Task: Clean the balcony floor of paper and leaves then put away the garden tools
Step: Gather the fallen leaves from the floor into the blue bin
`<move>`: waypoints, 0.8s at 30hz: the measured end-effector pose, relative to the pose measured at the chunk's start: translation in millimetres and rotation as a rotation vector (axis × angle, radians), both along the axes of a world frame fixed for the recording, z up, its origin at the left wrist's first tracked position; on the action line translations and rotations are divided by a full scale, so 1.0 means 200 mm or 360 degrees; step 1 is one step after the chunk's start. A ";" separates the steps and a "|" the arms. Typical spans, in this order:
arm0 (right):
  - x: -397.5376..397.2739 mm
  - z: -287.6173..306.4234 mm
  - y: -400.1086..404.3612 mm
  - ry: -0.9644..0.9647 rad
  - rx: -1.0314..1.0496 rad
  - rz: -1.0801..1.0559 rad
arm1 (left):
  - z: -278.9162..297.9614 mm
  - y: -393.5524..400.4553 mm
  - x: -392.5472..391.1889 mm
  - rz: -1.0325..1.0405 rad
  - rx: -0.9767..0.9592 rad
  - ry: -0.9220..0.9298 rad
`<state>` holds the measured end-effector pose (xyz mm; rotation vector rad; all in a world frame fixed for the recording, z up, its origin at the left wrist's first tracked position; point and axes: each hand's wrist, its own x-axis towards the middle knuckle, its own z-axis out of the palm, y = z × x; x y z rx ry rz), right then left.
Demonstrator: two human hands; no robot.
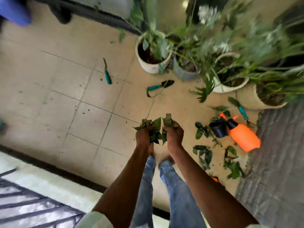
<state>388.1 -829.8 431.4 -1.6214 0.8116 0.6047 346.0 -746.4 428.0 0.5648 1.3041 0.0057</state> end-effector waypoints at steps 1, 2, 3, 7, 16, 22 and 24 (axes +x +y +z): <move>-0.01 0.18 0.05 -0.0067 0.0026 0.0068 | 0.16 0.01 -0.01 0.0022 0.0038 -0.0016; -0.03 0.33 0.10 -0.0117 0.0040 0.0138 | 0.29 0.02 -0.03 0.0032 0.0076 -0.0022; -0.05 0.49 0.15 -0.0167 0.0066 0.0213 | 0.43 0.04 -0.04 0.0050 0.0127 -0.0034; -0.12 0.89 0.29 -0.0208 0.0157 0.0407 | 0.82 0.13 -0.10 0.0079 0.0351 -0.0039; -0.19 1.20 0.78 -0.0197 0.0300 0.0658 | 1.18 0.57 -0.16 0.0073 0.0244 -0.0413; -0.23 1.32 1.42 -0.0247 0.0379 0.0623 | 1.27 1.22 -0.19 0.0297 0.0179 -0.0754; -0.26 1.35 1.67 -0.0268 0.0436 0.0679 | 1.29 1.46 -0.22 0.0383 0.0123 -0.0737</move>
